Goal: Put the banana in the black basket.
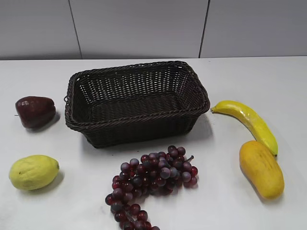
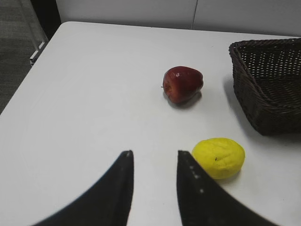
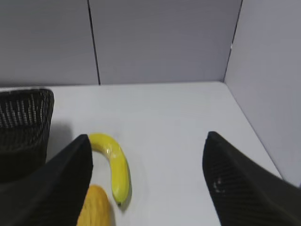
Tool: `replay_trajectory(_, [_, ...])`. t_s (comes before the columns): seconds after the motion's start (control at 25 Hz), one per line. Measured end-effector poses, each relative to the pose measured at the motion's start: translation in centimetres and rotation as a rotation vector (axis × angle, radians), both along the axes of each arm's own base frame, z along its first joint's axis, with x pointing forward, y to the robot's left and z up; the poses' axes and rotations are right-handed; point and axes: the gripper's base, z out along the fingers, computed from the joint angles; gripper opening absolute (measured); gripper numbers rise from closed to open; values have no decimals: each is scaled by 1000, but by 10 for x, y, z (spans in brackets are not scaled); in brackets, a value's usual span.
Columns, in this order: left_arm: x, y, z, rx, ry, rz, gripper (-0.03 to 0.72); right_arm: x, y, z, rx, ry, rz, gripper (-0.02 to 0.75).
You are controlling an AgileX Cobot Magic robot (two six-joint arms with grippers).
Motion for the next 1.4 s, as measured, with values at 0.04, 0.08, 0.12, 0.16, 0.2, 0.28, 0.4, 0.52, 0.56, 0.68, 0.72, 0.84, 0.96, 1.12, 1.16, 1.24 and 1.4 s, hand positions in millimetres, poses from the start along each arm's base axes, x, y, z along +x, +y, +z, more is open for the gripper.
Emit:
replay_trajectory(0.04, [0, 0, 0, -1, 0, 0, 235, 8, 0, 0, -1, -24, 3, 584])
replay_trajectory(0.08, [0, 0, 0, -1, 0, 1, 235, 16, 1, -2, -1, -30, 5, 584])
replay_trajectory(0.12, [0, 0, 0, -1, 0, 0, 235, 25, 1, -4, -2, -34, 7, 584])
replay_trajectory(0.16, [0, 0, 0, 1, 0, 0, 235, 33, 2, -7, -2, -35, 9, 584])
replay_trajectory(0.2, [0, 0, 0, 0, 0, 0, 235, 43, 2, -10, -3, -14, 11, 584])
replay_trajectory(0.28, [0, 0, 0, -1, 0, 0, 235, 61, 3, -16, -4, 26, 14, 584])
replay_trajectory(0.4, [0, 0, 0, 1, 0, 0, 235, 91, 4, -27, -5, 101, 18, 584])
replay_trajectory(0.52, [0, 0, 0, -1, 0, 0, 235, 119, 5, -43, -7, 223, 20, 584])
replay_trajectory(0.56, [0, 0, 0, 0, 0, 0, 235, 129, 6, -48, -9, 275, 23, 584])
replay_trajectory(0.68, [0, 0, 0, -1, 0, 1, 235, 160, 11, -56, -18, 450, 45, 593])
replay_trajectory(0.72, [0, 0, 0, 0, 0, 0, 235, 172, 15, -58, -25, 514, 57, 605])
replay_trajectory(0.84, [0, 0, 0, 0, 0, 0, 235, 206, 25, -66, -50, 696, 86, 658])
replay_trajectory(0.96, [0, 0, 0, 1, 0, 0, 235, 237, 34, -76, -99, 837, 121, 669])
replay_trajectory(1.12, [0, 0, 0, 0, 0, 0, 235, 277, 43, -93, -133, 965, 142, 669])
replay_trajectory(1.16, [0, 0, 0, 0, 0, 0, 235, 286, 44, -101, -136, 1001, 142, 667])
replay_trajectory(1.24, [0, 0, 0, -1, 0, 0, 235, 300, 46, -110, -140, 1045, 142, 664])
replay_trajectory(1.4, [0, 0, 0, 0, 0, 0, 235, 323, 50, -132, -144, 1111, 141, 652])
